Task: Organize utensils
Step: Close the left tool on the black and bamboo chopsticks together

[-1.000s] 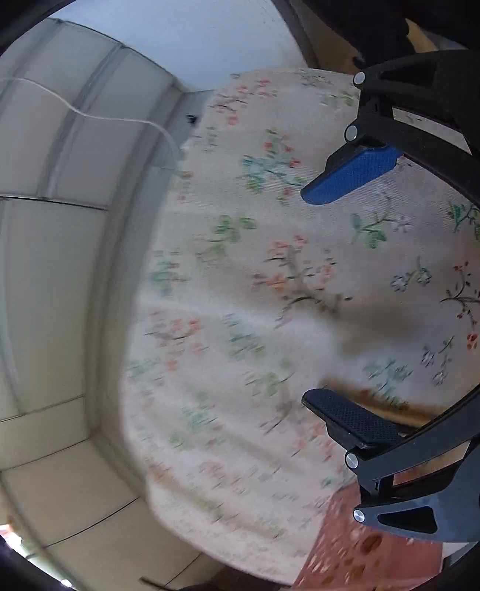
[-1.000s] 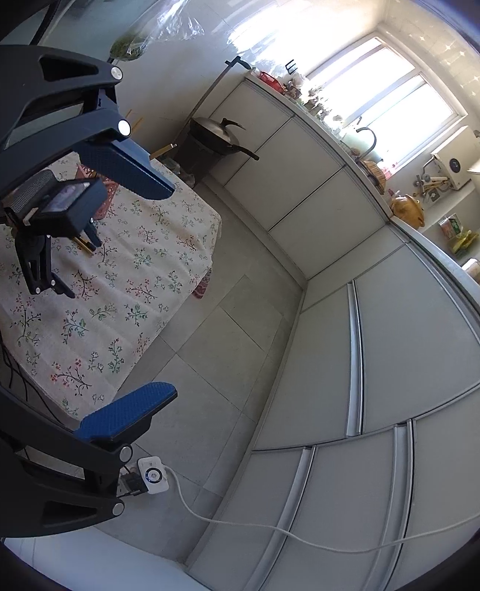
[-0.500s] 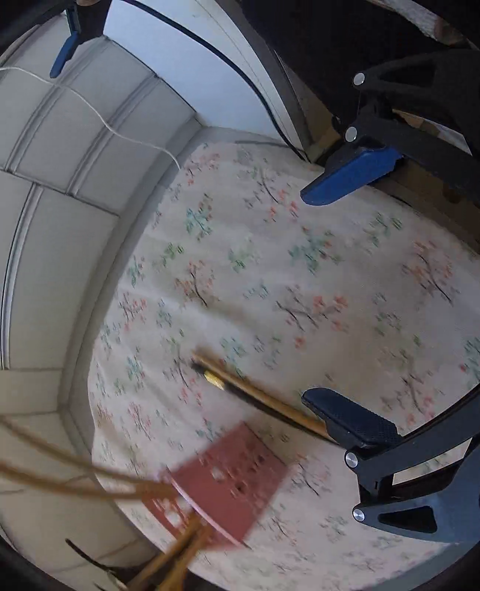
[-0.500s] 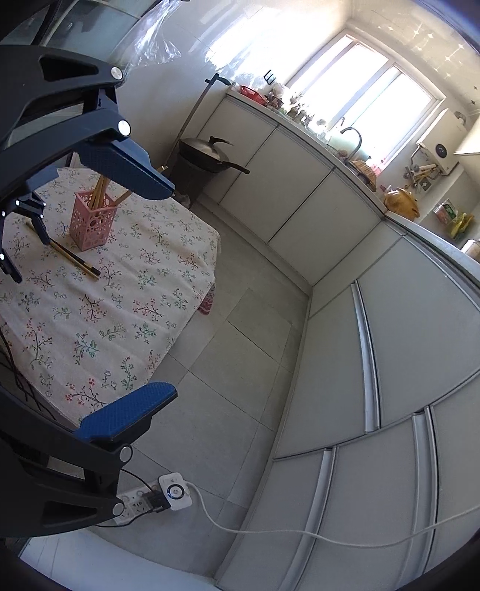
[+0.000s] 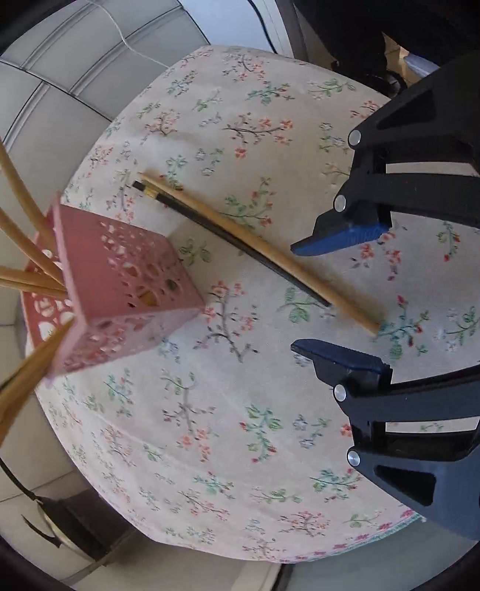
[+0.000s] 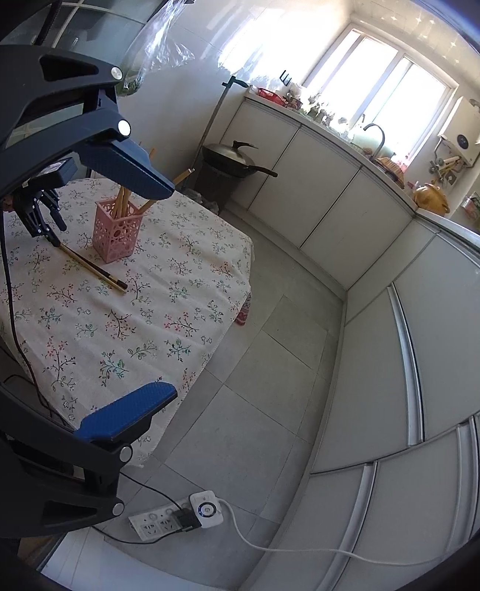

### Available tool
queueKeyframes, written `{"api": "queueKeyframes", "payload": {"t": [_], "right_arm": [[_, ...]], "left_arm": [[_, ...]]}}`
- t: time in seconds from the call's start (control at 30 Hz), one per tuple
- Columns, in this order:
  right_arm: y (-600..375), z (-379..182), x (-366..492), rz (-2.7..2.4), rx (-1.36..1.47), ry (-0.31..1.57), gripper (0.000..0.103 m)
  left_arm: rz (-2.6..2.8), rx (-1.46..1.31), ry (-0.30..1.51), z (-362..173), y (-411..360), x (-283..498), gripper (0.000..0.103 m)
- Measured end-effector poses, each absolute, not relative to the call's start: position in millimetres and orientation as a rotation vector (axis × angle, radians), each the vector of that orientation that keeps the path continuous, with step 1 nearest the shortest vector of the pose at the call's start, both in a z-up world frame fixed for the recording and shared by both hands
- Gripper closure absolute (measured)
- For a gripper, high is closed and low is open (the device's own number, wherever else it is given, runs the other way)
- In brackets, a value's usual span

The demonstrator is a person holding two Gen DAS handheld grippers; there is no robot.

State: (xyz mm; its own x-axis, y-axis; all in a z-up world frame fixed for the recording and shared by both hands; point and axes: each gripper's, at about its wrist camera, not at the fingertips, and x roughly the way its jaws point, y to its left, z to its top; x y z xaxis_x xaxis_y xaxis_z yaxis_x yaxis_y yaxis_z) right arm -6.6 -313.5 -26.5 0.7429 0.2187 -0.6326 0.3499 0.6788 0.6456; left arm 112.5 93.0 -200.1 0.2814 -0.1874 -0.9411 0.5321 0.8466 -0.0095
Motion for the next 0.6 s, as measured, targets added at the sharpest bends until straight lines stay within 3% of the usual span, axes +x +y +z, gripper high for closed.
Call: {"api": "queueKeyframes", "payload": {"t": [0.27, 0.3, 0.43, 0.5, 0.6], "right_arm": [[-305.6, -41.0, 5.7, -0.074, 0.824, 0.821, 0.007], [-305.9, -42.2, 6.1, -0.076, 0.824, 0.827, 0.007], [-309.8, -46.0, 6.4, -0.083, 0.838, 0.837, 0.007], [-311.4, -47.7, 6.0, -0.08, 0.854, 0.843, 0.007], [-310.7, -47.9, 5.0, -0.07, 0.856, 0.847, 0.007]], "left_arm": [[-0.55, 0.271, 1.191, -211.4, 72.3, 137.4, 0.061], [-0.574, 0.262, 1.217, -214.3, 69.1, 137.8, 0.068], [-0.64, 0.306, 1.219, -217.9, 53.8, 123.4, 0.071], [-0.705, 0.295, 1.233, -218.4, 48.1, 116.2, 0.079], [-0.794, 0.304, 1.256, -219.2, 37.5, 102.2, 0.079]]}}
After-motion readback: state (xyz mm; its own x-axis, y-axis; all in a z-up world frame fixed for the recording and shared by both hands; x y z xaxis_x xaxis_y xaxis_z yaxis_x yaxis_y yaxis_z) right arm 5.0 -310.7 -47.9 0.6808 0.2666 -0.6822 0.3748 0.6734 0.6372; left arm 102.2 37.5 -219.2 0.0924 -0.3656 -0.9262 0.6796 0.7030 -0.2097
